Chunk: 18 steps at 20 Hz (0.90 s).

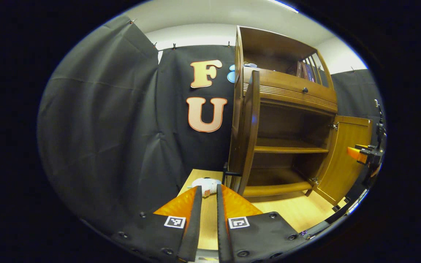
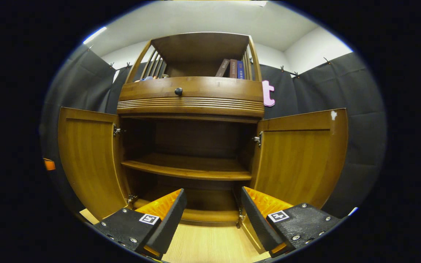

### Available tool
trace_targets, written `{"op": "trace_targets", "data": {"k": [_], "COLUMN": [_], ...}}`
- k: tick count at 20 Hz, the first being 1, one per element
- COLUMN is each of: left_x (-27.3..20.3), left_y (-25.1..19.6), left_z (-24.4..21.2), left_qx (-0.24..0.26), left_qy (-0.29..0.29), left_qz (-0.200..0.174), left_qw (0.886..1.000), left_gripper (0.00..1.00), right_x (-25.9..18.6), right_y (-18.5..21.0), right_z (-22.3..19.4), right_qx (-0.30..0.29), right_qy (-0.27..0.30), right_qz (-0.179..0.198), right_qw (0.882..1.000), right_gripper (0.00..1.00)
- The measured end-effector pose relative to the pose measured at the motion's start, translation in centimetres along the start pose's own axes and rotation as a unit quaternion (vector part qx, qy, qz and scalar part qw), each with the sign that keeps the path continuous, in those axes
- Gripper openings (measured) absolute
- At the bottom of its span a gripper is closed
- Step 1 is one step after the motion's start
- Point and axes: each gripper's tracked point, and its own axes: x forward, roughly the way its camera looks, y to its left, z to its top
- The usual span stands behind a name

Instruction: Open the right door of the double-door shoe cabinet with the right hand, and open the left door with the left hand.

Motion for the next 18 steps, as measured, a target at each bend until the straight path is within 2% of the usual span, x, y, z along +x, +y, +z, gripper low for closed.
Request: {"op": "trace_targets", "data": {"k": [1,3,4,5,6,7,8,10,11,13,14,16,17,18], "left_x": [0.1,0.3,0.6,0.9,1.2,1.6,2.0,2.9,3.3,3.9,4.3,4.8,5.1,5.3], "left_y": [-1.3,-4.7,-6.1,-7.6,-9.1,-10.2,-11.5,-13.5,-14.9,-16.5,-17.2,-18.7,-19.3,-19.8], "left_z": [0.9,2.4,3.1,3.6,4.1,4.7,5.3,6.4,6.9,8.2,8.9,10.4,11.4,12.5], "left_qx": [-0.004,-0.01,-0.009,-0.009,-0.009,-0.01,-0.011,-0.009,-0.008,-0.001,0.002,0.005,0.007,0.009], "left_qy": [-0.004,-0.017,-0.024,-0.029,-0.032,-0.035,-0.04,-0.047,-0.052,-0.063,-0.07,-0.081,-0.089,-0.098], "left_qz": [-0.004,-0.025,-0.031,-0.04,-0.05,-0.056,-0.065,-0.077,-0.085,-0.094,-0.096,-0.104,-0.106,-0.103], "left_qw": [1.0,0.999,0.999,0.999,0.998,0.998,0.997,0.996,0.995,0.994,0.993,0.991,0.99,0.99], "left_gripper": [0.36,0.31,0.46,0.31,0.48,0.48,0.52,0.59,0.63,0.71,0.75,0.82,0.9,0.97], "right_x": [-0.3,-0.8,-1.1,-1.4,-1.6,-2.0,-2.4,-3.2,-3.6,-4.3,-4.8,-5.5,-5.7,-6.0], "right_y": [-0.6,-2.0,-2.8,-3.5,-4.0,-4.3,-4.7,-6.0,-6.9,-8.4,-9.0,-9.5,-9.5,-9.6], "right_z": [0.2,0.6,0.8,1.0,1.4,1.7,2.1,2.5,2.6,3.0,3.9,5.8,6.5,7.3], "right_qx": [-0.001,-0.003,-0.004,-0.003,0.001,0.005,0.006,-0.004,-0.007,-0.018,-0.026,-0.033,-0.034,-0.036], "right_qy": [0.001,0.001,0.003,0.005,0.007,0.007,0.006,0.004,0.004,0.013,0.007,-0.005,-0.008,-0.014], "right_qz": [-0.006,-0.019,-0.026,-0.033,-0.036,-0.036,-0.036,-0.047,-0.055,-0.075,-0.083,-0.089,-0.089,-0.088], "right_qw": [1.0,1.0,1.0,0.999,0.999,0.999,0.999,0.999,0.998,0.997,0.996,0.995,0.995,0.995], "right_gripper": [0.92,0.92,0.92,0.92,0.86,0.86,0.92,0.92,0.98,0.99,0.92,0.92,0.89,0.92]}}
